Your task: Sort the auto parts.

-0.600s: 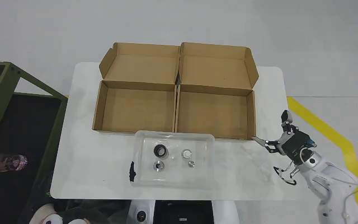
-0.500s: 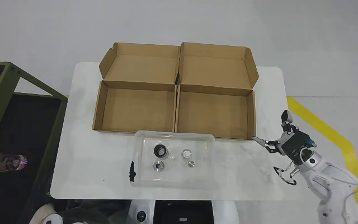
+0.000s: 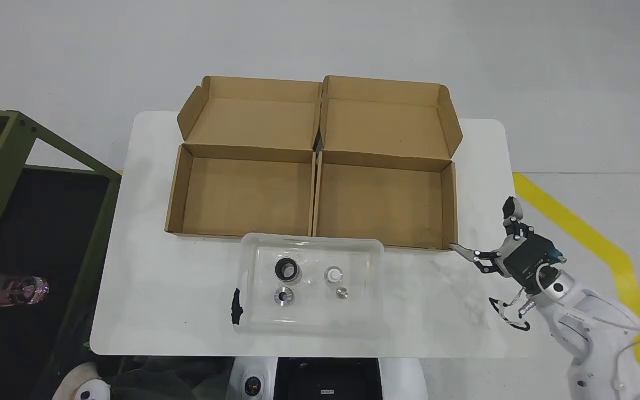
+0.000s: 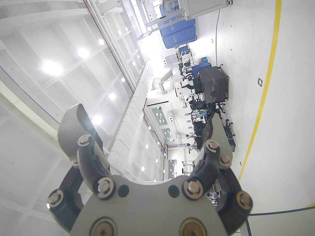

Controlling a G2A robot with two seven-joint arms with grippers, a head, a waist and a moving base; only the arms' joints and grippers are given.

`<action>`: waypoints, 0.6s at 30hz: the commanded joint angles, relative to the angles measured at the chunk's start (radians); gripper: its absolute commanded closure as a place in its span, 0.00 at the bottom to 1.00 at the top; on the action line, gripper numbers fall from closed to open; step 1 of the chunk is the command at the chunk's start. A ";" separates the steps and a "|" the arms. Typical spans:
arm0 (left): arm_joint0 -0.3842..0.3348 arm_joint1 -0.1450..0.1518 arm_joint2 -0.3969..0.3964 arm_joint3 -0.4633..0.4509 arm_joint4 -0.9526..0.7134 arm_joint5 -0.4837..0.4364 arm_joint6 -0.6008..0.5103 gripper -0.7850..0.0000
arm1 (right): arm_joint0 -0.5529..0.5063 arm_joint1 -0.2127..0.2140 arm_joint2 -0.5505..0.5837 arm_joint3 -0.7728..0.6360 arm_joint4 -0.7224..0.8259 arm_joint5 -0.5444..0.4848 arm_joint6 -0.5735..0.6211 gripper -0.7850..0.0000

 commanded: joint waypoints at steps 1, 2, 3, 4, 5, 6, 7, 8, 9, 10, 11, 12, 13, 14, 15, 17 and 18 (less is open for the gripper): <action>0.000 0.000 0.000 0.000 0.000 0.000 0.000 0.00 | 0.000 0.000 0.000 0.000 0.000 0.000 0.000 0.00; 0.000 0.000 0.000 0.000 0.000 0.000 0.000 0.00 | 0.000 0.000 0.000 0.000 0.000 0.000 0.000 0.00; 0.000 0.000 0.000 0.000 0.000 0.000 0.000 0.00 | 0.000 0.000 0.000 0.000 0.000 0.000 0.000 0.00; 0.000 0.000 0.000 0.000 0.000 0.000 0.000 0.00 | 0.000 0.000 0.000 0.000 0.000 0.000 0.000 0.00; 0.000 0.000 0.000 0.000 0.000 0.000 0.000 0.00 | 0.000 0.000 0.000 0.000 0.000 0.000 0.000 0.00; 0.000 0.000 0.000 0.000 0.000 0.000 0.000 0.00 | 0.000 0.000 0.000 0.000 0.000 0.000 0.000 0.00; 0.000 0.000 0.000 0.000 0.000 0.000 0.000 0.00 | 0.000 0.000 0.000 0.000 0.000 0.000 0.000 0.00; 0.000 0.000 0.000 0.000 0.000 0.000 0.000 0.00 | 0.000 0.000 0.000 0.000 0.000 0.000 0.000 0.00; 0.000 0.000 0.000 0.000 0.000 0.000 0.000 0.00 | 0.000 0.000 0.000 0.000 0.000 0.000 0.000 0.00; 0.000 0.000 0.000 0.000 0.000 0.000 0.000 0.00 | 0.000 0.000 0.000 0.000 0.000 0.000 0.000 0.00; 0.000 0.000 0.000 0.000 0.000 0.000 0.000 0.00 | 0.000 0.000 -0.007 -0.001 0.003 -0.002 0.006 0.00; 0.000 0.000 0.000 0.000 0.000 0.000 0.000 0.00 | 0.003 0.000 -0.016 -0.003 0.009 -0.009 0.017 0.00; 0.000 0.000 0.000 0.000 0.000 0.000 0.000 0.00 | 0.007 0.002 -0.022 -0.006 0.009 -0.016 0.035 0.00; 0.000 0.000 0.000 0.000 0.000 0.000 0.000 0.00 | 0.012 0.003 -0.029 -0.010 0.015 -0.029 0.048 0.00; 0.000 0.000 0.000 0.000 0.000 0.000 0.000 0.00 | 0.017 0.004 -0.036 -0.011 0.027 -0.049 0.058 0.00; 0.000 0.000 0.000 0.000 0.000 0.000 0.000 0.00 | 0.030 0.007 -0.047 -0.014 0.045 -0.088 0.088 0.00; 0.000 0.000 0.000 0.000 0.000 0.000 0.000 0.00 | 0.036 0.009 -0.054 -0.018 0.054 -0.107 0.102 0.00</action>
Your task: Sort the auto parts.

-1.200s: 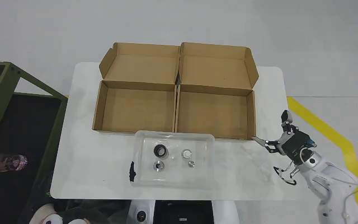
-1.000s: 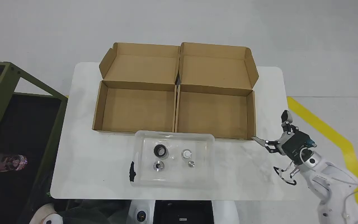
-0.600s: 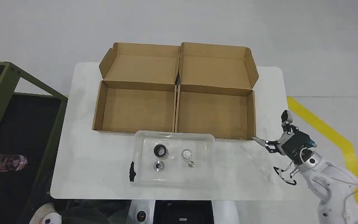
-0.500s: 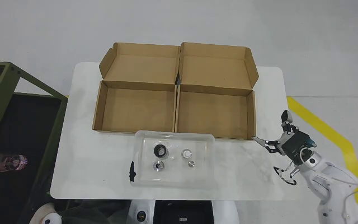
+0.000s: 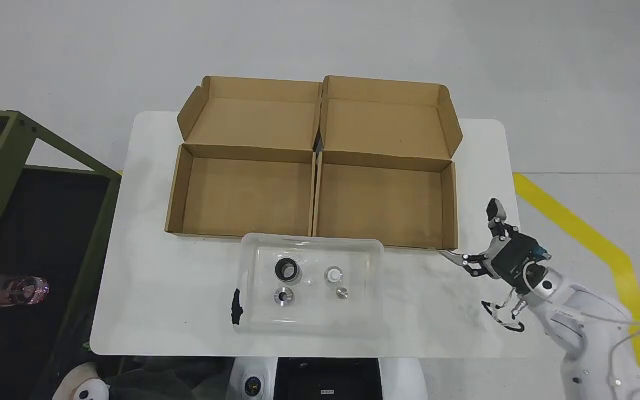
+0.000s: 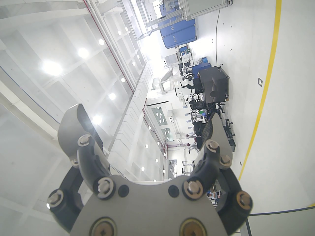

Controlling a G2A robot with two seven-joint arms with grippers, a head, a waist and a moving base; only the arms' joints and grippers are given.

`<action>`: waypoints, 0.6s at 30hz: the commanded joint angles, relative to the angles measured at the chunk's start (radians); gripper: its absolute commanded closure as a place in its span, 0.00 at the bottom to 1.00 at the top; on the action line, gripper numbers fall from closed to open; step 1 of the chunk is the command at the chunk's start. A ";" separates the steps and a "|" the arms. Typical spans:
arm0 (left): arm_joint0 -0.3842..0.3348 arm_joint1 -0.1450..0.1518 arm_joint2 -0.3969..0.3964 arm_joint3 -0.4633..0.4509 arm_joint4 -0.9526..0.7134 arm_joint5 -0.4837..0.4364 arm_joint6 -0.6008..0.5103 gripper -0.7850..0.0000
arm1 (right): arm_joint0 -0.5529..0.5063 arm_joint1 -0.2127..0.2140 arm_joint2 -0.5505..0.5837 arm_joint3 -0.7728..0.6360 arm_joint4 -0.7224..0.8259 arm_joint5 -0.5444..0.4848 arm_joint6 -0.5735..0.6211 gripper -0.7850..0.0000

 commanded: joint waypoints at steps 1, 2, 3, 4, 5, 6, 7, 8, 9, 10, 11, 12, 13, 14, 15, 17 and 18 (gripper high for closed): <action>0.000 0.000 0.000 0.000 0.000 0.000 0.000 0.00 | 0.011 0.003 -0.014 -0.006 0.016 -0.036 0.030 0.00; 0.000 0.000 0.000 0.000 0.000 0.000 0.000 0.00 | 0.019 0.004 -0.022 -0.010 0.027 -0.054 0.046 0.00; 0.000 0.000 0.000 0.000 0.000 0.000 0.000 0.00 | 0.027 0.006 -0.031 -0.015 0.036 -0.072 0.062 0.00; 0.000 0.000 0.000 0.000 0.000 0.000 0.000 0.00 | 0.035 0.008 -0.041 -0.022 0.039 -0.091 0.083 0.00; 0.000 0.000 0.000 0.000 0.000 0.000 0.000 0.00 | 0.044 0.009 -0.052 -0.029 0.045 -0.106 0.101 0.00; 0.000 0.000 0.000 0.000 0.000 0.000 0.000 0.00 | 0.051 0.010 -0.064 -0.035 0.053 -0.118 0.116 0.00; 0.000 0.000 0.000 0.000 0.000 0.000 0.000 0.00 | 0.059 0.011 -0.076 -0.042 0.058 -0.127 0.134 0.00; 0.000 0.000 0.000 0.000 0.000 0.000 0.000 0.00 | 0.066 0.012 -0.091 -0.049 0.062 -0.136 0.152 0.00; 0.000 0.000 0.000 0.000 0.000 0.000 0.000 0.00 | 0.073 0.013 -0.105 -0.054 0.069 -0.143 0.168 0.00; 0.000 0.000 0.000 0.000 0.000 0.000 0.000 0.00 | 0.080 0.013 -0.119 -0.059 0.074 -0.143 0.184 0.00; 0.000 0.000 0.000 0.000 0.000 0.000 0.000 0.00 | 0.086 0.014 -0.134 -0.064 0.074 -0.145 0.201 0.00; 0.000 0.000 0.000 0.000 0.000 0.000 0.000 0.00 | 0.092 0.014 -0.149 -0.069 0.076 -0.147 0.216 0.00; 0.000 0.000 0.000 0.000 0.000 0.000 0.000 0.00 | 0.098 0.015 -0.164 -0.074 0.076 -0.148 0.231 0.00; 0.000 0.000 0.000 0.000 0.000 0.000 0.000 0.00 | 0.104 0.015 -0.181 -0.078 0.078 -0.148 0.245 0.00; 0.000 0.000 0.000 0.000 0.000 0.000 0.000 0.00 | 0.110 0.016 -0.197 -0.081 0.079 -0.148 0.258 0.00; 0.000 0.000 0.000 0.000 0.000 0.000 0.000 0.00 | 0.123 0.018 -0.232 -0.083 0.080 -0.148 0.283 0.00; 0.000 0.000 0.000 0.000 0.000 0.000 0.000 0.00 | 0.130 0.019 -0.248 -0.082 0.084 -0.148 0.293 0.00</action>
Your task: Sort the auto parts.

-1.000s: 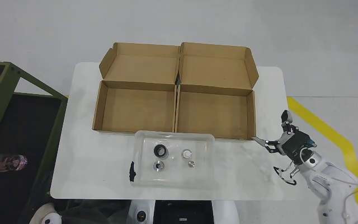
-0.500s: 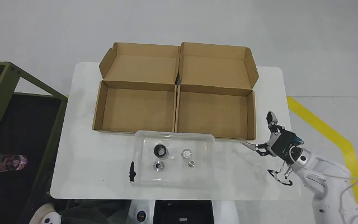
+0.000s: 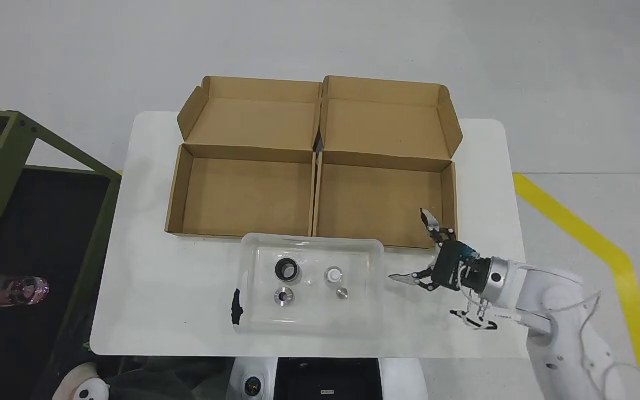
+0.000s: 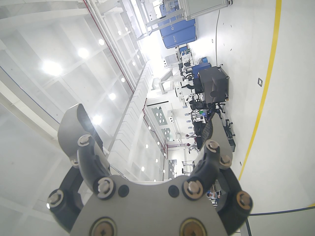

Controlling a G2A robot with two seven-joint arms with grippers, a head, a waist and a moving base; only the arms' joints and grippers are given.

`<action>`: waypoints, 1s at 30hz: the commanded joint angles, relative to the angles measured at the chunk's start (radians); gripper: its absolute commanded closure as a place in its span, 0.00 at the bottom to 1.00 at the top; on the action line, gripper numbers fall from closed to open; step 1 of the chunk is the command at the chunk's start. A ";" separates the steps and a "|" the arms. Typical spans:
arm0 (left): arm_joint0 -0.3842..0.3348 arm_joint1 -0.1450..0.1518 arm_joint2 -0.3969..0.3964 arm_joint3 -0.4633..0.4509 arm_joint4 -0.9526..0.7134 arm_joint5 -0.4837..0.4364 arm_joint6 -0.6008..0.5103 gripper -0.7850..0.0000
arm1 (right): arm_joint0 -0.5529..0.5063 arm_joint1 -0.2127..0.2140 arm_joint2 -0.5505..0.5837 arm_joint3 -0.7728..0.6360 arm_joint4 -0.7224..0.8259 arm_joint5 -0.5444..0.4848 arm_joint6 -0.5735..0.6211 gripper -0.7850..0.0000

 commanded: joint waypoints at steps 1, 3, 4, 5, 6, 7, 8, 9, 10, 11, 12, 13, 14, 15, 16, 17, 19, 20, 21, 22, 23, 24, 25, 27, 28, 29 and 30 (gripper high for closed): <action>0.000 0.000 0.000 0.000 0.000 0.000 0.000 0.00 | 0.012 0.002 -0.029 0.000 0.004 0.000 0.020 0.00; 0.000 0.000 0.000 0.000 0.000 0.000 0.000 0.00 | 0.025 0.006 -0.059 -0.003 0.007 0.000 0.043 0.00; 0.000 0.000 0.000 0.000 0.000 0.000 0.000 0.00 | 0.031 0.008 -0.071 -0.003 0.008 0.000 0.054 0.00; 0.000 0.000 0.000 0.000 0.000 0.000 0.000 0.00 | 0.036 0.011 -0.083 -0.005 0.011 0.000 0.063 0.00; 0.000 0.000 0.000 0.000 0.000 0.000 0.000 0.00 | 0.041 0.014 -0.098 -0.007 0.014 0.000 0.071 0.00; 0.000 0.000 0.000 0.000 0.000 0.000 0.000 0.00 | 0.046 0.017 -0.112 -0.009 0.017 0.000 0.080 0.00; 0.000 0.000 0.000 0.000 0.000 0.000 0.000 0.00 | 0.052 0.020 -0.126 -0.011 0.021 0.000 0.089 0.00; 0.000 0.000 0.000 0.000 0.000 0.000 0.000 0.00 | 0.057 0.024 -0.141 -0.016 0.025 0.000 0.098 0.00; 0.000 0.000 0.000 0.000 0.000 0.000 0.000 0.00 | 0.064 0.028 -0.157 -0.021 0.027 0.000 0.107 0.00; 0.000 0.000 0.000 0.000 0.000 0.000 0.000 0.00 | 0.071 0.031 -0.172 -0.026 0.029 0.000 0.117 0.00; 0.000 0.000 0.000 0.000 0.000 0.000 0.000 0.00 | 0.078 0.034 -0.187 -0.028 0.034 0.000 0.126 0.00; 0.000 0.000 0.000 0.000 0.000 0.000 0.000 0.00 | 0.086 0.037 -0.203 -0.031 0.039 0.000 0.133 0.00; 0.000 0.000 0.000 0.000 0.000 0.000 0.000 0.00 | 0.095 0.040 -0.219 -0.031 0.043 0.000 0.142 0.00; 0.000 0.000 0.000 0.000 0.000 0.000 0.000 0.00 | 0.103 0.042 -0.235 -0.032 0.047 0.000 0.151 0.00; 0.000 0.000 0.000 0.000 0.000 0.000 0.000 0.00 | 0.113 0.044 -0.251 -0.031 0.051 0.000 0.160 0.00; 0.000 0.000 0.000 0.000 0.000 0.000 0.000 0.00 | 0.123 0.046 -0.268 -0.030 0.054 0.000 0.169 0.00; 0.000 0.000 0.000 0.000 0.000 0.000 0.000 0.00 | 0.143 0.049 -0.302 -0.023 0.062 0.000 0.185 0.00; 0.000 0.000 0.000 0.000 0.000 0.000 0.000 0.00 | 0.154 0.050 -0.316 -0.018 0.067 0.000 0.194 0.00; 0.000 0.000 0.000 0.000 0.000 0.000 0.000 0.00 | 0.163 0.052 -0.330 -0.014 0.072 0.000 0.203 0.00; 0.000 0.000 0.000 0.000 0.000 0.000 0.000 0.00 | 0.173 0.054 -0.344 -0.010 0.077 0.000 0.212 0.00; 0.000 0.000 0.000 0.000 0.000 0.000 0.000 0.00 | 0.183 0.055 -0.359 -0.005 0.083 0.000 0.222 0.00; 0.000 0.000 0.000 0.000 0.000 0.000 0.000 0.00 | 0.193 0.056 -0.373 0.001 0.088 0.000 0.231 0.00; 0.000 0.000 0.000 0.000 0.000 0.000 0.000 0.00 | 0.203 0.057 -0.387 0.006 0.093 0.000 0.241 0.00; 0.000 0.000 0.000 0.000 0.000 0.000 0.000 0.00 | 0.224 0.058 -0.417 0.017 0.100 0.000 0.261 0.00; 0.000 0.000 0.000 0.000 0.000 0.000 0.000 0.00 | 0.235 0.058 -0.432 0.022 0.104 0.000 0.271 0.00; 0.000 0.000 0.000 0.000 0.000 0.000 0.000 0.00 | 0.245 0.059 -0.444 0.027 0.110 0.000 0.280 0.00; 0.000 0.000 0.000 0.000 0.000 0.000 0.000 0.00 | 0.254 0.059 -0.457 0.032 0.117 0.000 0.289 0.00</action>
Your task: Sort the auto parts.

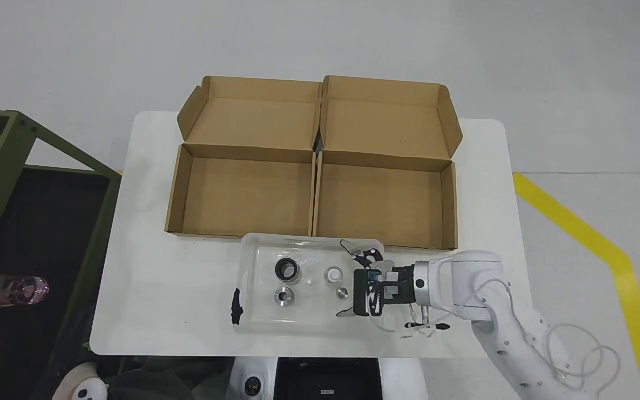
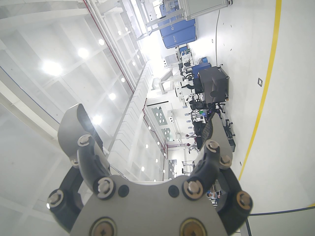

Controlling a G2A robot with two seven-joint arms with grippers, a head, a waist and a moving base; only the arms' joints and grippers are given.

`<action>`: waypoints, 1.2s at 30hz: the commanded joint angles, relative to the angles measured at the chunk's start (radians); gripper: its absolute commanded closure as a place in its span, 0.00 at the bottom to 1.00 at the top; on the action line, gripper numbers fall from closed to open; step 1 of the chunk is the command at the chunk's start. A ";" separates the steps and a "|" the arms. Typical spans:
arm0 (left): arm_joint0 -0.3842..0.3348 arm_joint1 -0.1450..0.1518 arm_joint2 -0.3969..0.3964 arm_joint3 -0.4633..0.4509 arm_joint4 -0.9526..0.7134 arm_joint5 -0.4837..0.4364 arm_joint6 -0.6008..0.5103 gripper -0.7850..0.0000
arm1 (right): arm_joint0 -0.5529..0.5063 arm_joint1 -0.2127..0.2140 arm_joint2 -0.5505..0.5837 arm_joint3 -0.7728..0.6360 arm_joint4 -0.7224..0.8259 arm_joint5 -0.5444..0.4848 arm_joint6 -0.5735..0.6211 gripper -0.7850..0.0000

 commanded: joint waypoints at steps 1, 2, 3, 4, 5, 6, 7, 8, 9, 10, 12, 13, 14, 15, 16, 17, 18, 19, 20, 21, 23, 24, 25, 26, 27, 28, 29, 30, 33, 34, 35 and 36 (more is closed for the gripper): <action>0.000 0.000 0.000 0.000 0.000 0.000 0.000 0.00 | 0.016 0.001 -0.022 0.009 0.012 0.000 0.015 0.00; 0.000 0.000 0.000 0.000 0.000 0.000 0.000 0.00 | 0.024 0.001 -0.033 0.013 0.017 0.000 0.021 0.00; 0.000 0.000 0.000 0.000 0.000 0.000 0.000 0.00 | 0.031 0.001 -0.044 0.019 0.022 0.000 0.027 0.00; 0.000 0.000 0.000 0.000 0.000 0.000 0.000 0.00 | 0.038 0.000 -0.053 0.024 0.027 0.000 0.032 0.00; 0.000 0.000 0.000 0.000 0.000 0.000 0.000 0.00 | 0.044 0.000 -0.061 0.028 0.031 0.000 0.037 0.00; 0.000 0.000 0.000 0.000 0.000 0.000 0.000 0.00 | 0.049 -0.001 -0.070 0.032 0.033 0.003 0.042 0.00; 0.000 0.000 0.000 0.000 0.000 0.000 0.000 0.00 | 0.055 -0.002 -0.079 0.035 0.036 0.006 0.047 0.00; 0.000 0.000 0.000 0.000 0.000 0.000 0.000 0.00 | 0.060 -0.003 -0.087 0.039 0.038 0.009 0.051 0.00; 0.000 0.000 0.000 0.000 0.000 0.000 0.000 0.00 | 0.065 -0.004 -0.095 0.042 0.040 0.012 0.055 0.00; 0.000 0.000 0.000 0.000 0.000 0.000 0.000 0.00 | 0.070 -0.005 -0.103 0.046 0.041 0.017 0.060 0.00; 0.000 0.000 0.000 0.000 0.000 0.000 0.000 0.00 | 0.079 -0.007 -0.116 0.054 0.044 0.025 0.068 0.01; 0.000 0.000 0.000 0.000 0.000 0.000 0.000 0.00 | 0.083 -0.008 -0.121 0.059 0.045 0.030 0.073 0.03; 0.000 0.000 0.000 0.000 0.000 0.000 0.000 0.00 | 0.087 -0.008 -0.126 0.062 0.045 0.036 0.077 0.04; 0.000 0.000 0.000 0.000 0.000 0.000 0.000 0.00 | 0.091 -0.009 -0.130 0.066 0.045 0.041 0.081 0.05; 0.000 0.000 0.000 0.000 0.000 0.000 0.000 0.00 | 0.094 -0.009 -0.134 0.069 0.045 0.046 0.085 0.07; 0.000 0.000 0.000 0.000 0.000 0.000 0.000 0.00 | 0.097 -0.010 -0.137 0.071 0.043 0.051 0.089 0.10; 0.000 0.000 0.000 0.000 0.000 0.000 0.000 0.00 | 0.099 -0.010 -0.140 0.073 0.042 0.057 0.092 0.12; 0.000 0.000 0.000 0.000 0.000 0.000 0.000 0.00 | 0.101 -0.010 -0.142 0.075 0.041 0.061 0.095 0.13; 0.000 0.000 0.000 0.000 0.000 0.000 0.000 0.00 | 0.103 -0.010 -0.144 0.076 0.036 0.067 0.100 0.15; 0.000 0.000 0.000 0.000 0.000 0.000 0.000 0.00 | 0.105 -0.010 -0.145 0.076 0.032 0.074 0.105 0.16; 0.000 0.000 0.000 0.000 0.000 0.000 0.000 0.00 | 0.107 -0.010 -0.148 0.078 0.025 0.085 0.111 0.19; 0.000 0.000 0.000 0.000 0.000 0.000 0.000 0.00 | 0.108 -0.009 -0.148 0.080 0.020 0.091 0.114 0.21; 0.000 0.000 0.000 0.000 0.000 0.000 0.000 0.00 | 0.108 -0.009 -0.149 0.081 0.017 0.096 0.116 0.24; 0.000 0.000 0.000 0.000 0.000 0.000 0.000 0.00 | 0.109 -0.009 -0.149 0.085 0.017 0.099 0.115 0.26; 0.000 0.000 0.000 0.000 0.000 0.000 0.000 0.00 | 0.109 -0.009 -0.149 0.088 0.017 0.101 0.115 0.28; 0.000 0.000 0.000 0.000 0.000 0.000 0.000 0.00 | 0.110 -0.008 -0.149 0.091 0.016 0.103 0.115 0.31; 0.000 0.000 0.000 0.000 0.000 0.000 0.000 0.00 | 0.111 -0.008 -0.150 0.094 0.014 0.105 0.115 0.37; 0.000 0.000 0.000 0.000 0.000 0.000 0.000 0.00 | 0.112 -0.008 -0.150 0.098 0.013 0.108 0.114 0.42; 0.000 0.000 0.000 0.000 0.000 0.000 0.000 0.00 | 0.116 -0.007 -0.152 0.107 0.011 0.110 0.111 0.53; 0.000 0.000 0.000 0.000 0.000 0.000 0.000 0.00 | 0.118 -0.007 -0.153 0.110 0.010 0.112 0.110 0.55; 0.000 0.000 0.000 0.000 0.000 0.000 0.000 0.00 | 0.119 -0.007 -0.154 0.111 0.009 0.113 0.109 0.56; 0.000 0.000 0.000 0.000 0.000 0.000 0.000 0.00 | 0.121 -0.007 -0.155 0.114 0.008 0.113 0.107 0.59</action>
